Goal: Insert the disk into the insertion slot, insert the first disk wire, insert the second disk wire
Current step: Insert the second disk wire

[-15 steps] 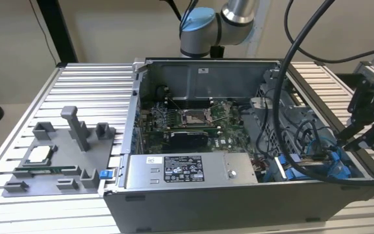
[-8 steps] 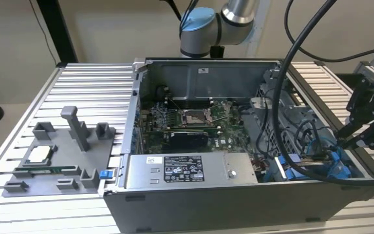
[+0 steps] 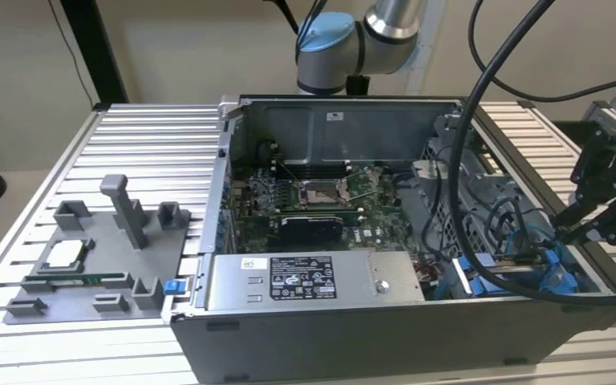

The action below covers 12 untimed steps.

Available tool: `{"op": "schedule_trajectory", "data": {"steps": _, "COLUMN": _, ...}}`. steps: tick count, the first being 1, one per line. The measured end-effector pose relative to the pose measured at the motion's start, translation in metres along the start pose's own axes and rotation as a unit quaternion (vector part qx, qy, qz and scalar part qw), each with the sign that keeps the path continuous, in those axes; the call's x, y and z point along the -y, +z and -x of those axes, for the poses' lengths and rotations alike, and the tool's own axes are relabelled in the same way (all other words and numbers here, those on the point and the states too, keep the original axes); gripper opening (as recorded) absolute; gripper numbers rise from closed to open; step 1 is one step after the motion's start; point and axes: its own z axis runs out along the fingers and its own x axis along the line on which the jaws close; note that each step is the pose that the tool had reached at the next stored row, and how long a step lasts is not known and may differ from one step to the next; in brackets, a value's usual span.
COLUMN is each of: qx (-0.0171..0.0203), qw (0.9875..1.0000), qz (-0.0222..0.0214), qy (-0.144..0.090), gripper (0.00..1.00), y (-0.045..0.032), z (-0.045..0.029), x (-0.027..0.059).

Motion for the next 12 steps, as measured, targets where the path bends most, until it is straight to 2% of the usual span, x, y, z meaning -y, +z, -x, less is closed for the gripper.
{"op": "schedule_trajectory", "data": {"steps": 12, "qx": 0.0001, "qw": 1.0000, "qz": 0.0000, "qy": 0.000, "gripper": 0.00, "y": 0.0005, "z": -0.0001, "x": 0.0000}}
